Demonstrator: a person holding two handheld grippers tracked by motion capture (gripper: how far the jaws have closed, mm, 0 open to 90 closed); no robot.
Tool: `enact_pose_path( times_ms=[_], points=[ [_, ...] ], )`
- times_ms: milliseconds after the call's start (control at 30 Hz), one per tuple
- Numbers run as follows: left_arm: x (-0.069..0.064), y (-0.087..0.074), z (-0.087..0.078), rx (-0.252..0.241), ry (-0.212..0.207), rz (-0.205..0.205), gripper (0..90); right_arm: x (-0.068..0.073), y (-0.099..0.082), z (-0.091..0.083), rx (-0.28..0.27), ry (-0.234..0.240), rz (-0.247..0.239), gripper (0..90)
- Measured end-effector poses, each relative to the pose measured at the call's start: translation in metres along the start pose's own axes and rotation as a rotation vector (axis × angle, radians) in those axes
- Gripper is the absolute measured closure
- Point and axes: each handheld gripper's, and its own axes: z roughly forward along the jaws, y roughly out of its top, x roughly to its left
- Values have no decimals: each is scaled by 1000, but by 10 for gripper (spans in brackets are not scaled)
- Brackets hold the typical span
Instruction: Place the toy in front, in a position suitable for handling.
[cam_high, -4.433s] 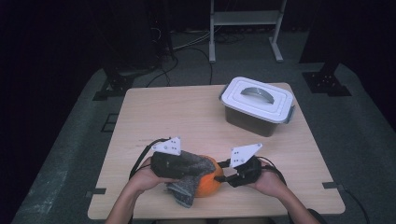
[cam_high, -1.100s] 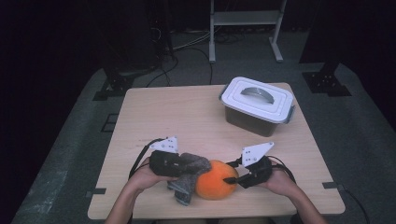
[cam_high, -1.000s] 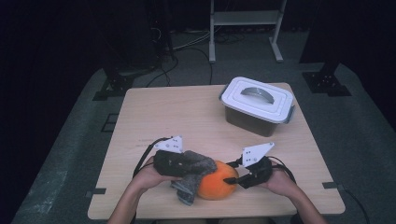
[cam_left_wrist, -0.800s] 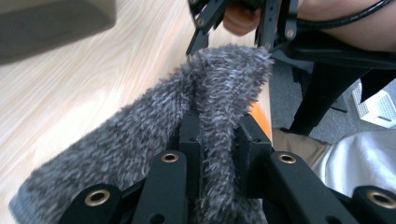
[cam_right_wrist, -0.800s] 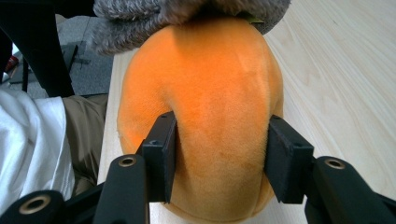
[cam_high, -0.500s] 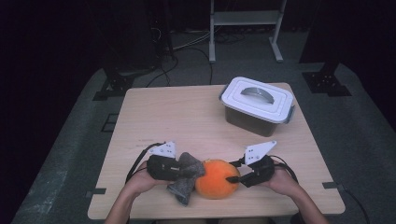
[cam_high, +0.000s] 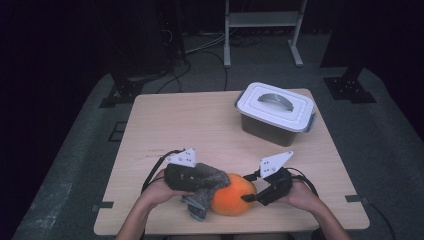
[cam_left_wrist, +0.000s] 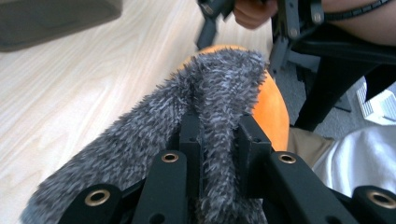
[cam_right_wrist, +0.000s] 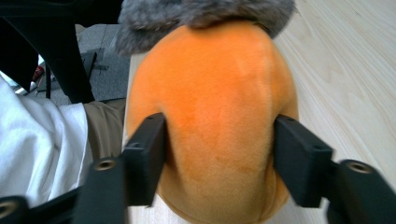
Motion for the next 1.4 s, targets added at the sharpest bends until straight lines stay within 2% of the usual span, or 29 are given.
enact_pose_path(
  times_ms=[100, 267, 300, 367, 433, 500, 633, 767, 900, 933, 1033, 1133, 1233, 1400],
  points=[
    [-2, -3, -1, -1, -11, 2, 753, -3, 1, -3, -14, 8, 38, 293],
    [-9, 0, 4, 13, -34, 26, 753, -3, 6, 4, -14, 33, 51, 248],
    [-9, 1, 5, 17, -30, 30, 752, -2, 6, 7, -7, 29, 51, 252],
    [-7, 1, 3, 13, -18, 23, 753, 0, 7, 11, 1, 21, 40, 330],
    [-2, 0, -3, -6, -1, 2, 753, 1, 8, 8, -4, -3, 18, 419],
    [2, 0, -8, -21, 21, -15, 753, 2, 9, 5, -15, -31, -5, 464],
    [10, 1, -23, -46, 68, -42, 753, 6, 12, 1, -18, -102, -57, 501],
    [11, 3, -24, -54, 73, -40, 753, 5, 15, 1, -33, -161, -81, 507],
    [9, 5, -11, -42, 44, -32, 752, 10, 16, 7, -33, -140, -104, 501],
    [8, 5, -6, -26, 31, -30, 752, 10, 16, 7, -32, -140, -116, 494],
    [7, 1, 3, -24, -2, -36, 752, 9, 13, 5, 6, -125, -127, 461],
    [2, 3, 10, -21, -15, -24, 753, 4, 10, 0, 22, -65, -73, 370],
    [1, 7, 13, -12, -16, -11, 752, 2, 12, 0, 14, -70, -41, 297],
    [4, 3, 10, -23, -22, -23, 752, -1, 5, 2, 21, -53, -35, 410]
  ],
)
